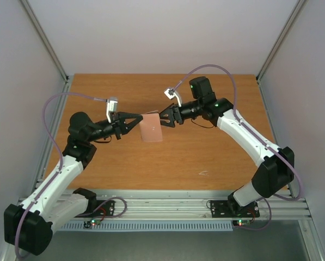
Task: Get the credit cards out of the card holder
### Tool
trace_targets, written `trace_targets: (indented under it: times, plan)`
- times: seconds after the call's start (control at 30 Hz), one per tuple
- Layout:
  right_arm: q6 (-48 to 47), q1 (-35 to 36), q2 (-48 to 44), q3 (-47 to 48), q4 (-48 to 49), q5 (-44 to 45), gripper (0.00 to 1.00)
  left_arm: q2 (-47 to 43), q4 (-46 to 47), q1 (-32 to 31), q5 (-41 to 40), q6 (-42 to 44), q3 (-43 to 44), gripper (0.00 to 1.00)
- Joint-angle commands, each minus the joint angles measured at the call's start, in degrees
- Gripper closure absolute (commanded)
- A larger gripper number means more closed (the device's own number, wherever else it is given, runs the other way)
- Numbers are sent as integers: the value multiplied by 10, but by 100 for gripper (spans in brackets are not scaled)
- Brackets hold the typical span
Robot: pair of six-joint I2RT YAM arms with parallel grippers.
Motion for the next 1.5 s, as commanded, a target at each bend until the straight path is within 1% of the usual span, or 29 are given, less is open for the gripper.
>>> trace_targets:
  times: [0.0,0.03,0.1,0.13,0.17,0.2,0.23,0.3,0.33,0.37,0.4,0.43,0.5,0.53,0.6,0.63,0.67,0.7,0.8,0.87,0.9,0.97,1.03,1.07,1.13,1.17,1.23,1.33,1.47]
  plan:
    - [9,10,12,17,30,-30,8,-7,63,0,24,-7,19,100]
    - [15,12,17,19,36,-37,2,-7,65,-1,27,-7,18,100]
    - [22,24,26,28,40,-52,2,-7,67,-1,26,-7,18,100]
    - [17,32,32,35,32,-54,3,-6,67,-1,25,-8,18,100]
    - [9,40,37,42,21,-55,6,-5,67,-1,23,-9,18,100]
    - [4,45,40,48,12,-57,13,-5,66,-1,20,-10,18,100]
    - [3,47,43,49,10,-63,23,-5,65,-1,17,-11,17,100]
    - [10,47,40,42,16,-69,52,-7,61,-1,10,-11,15,100]
    - [12,47,37,36,20,-66,69,-8,59,-1,6,-11,14,100]
    - [14,47,34,32,22,-62,83,-9,56,-1,1,-11,13,100]
    - [14,46,29,28,23,-58,95,-8,52,-1,-6,-11,11,100]
    - [15,46,26,26,21,-52,98,-9,47,-1,-15,-10,10,100]
    - [21,45,20,24,16,-34,99,-9,24,-1,-55,-7,6,100]
    - [27,42,18,24,12,-13,99,-10,-1,-1,-89,-5,4,94]
    - [42,37,17,31,-12,42,99,-11,-68,-1,-175,0,7,55]
    - [53,34,17,36,-27,75,99,-10,-95,-1,-212,4,7,40]
    - [62,32,19,43,-45,110,99,-10,-117,-1,-239,14,7,31]
    - [76,31,20,53,-66,176,99,-12,-136,-2,-262,33,8,25]
    - [138,34,41,109,-184,377,99,-11,-196,-2,-322,72,13,21]
    - [171,49,68,173,-307,516,99,-9,-215,-1,-334,104,16,22]
    - [173,65,84,201,-346,583,99,-8,-218,-2,-325,114,16,23]
    - [165,115,112,251,-398,704,99,-8,-219,-7,-307,137,14,25]
    - [163,157,139,290,-421,793,99,-6,-244,-27,-302,159,16,26]
    - [163,173,148,304,-420,815,99,-5,-251,-41,-303,180,16,25]
    - [167,195,160,322,-400,817,99,-3,-260,-73,-307,208,17,22]
    - [171,202,163,327,-386,808,99,-2,-262,-86,-315,224,16,17]
    - [180,209,165,332,-365,793,99,3,-264,-96,-341,226,16,2]
    - [191,215,172,340,-348,763,99,9,-250,-98,-376,205,9,1]
    - [198,221,191,360,-344,725,99,13,-232,-106,-370,205,10,1]
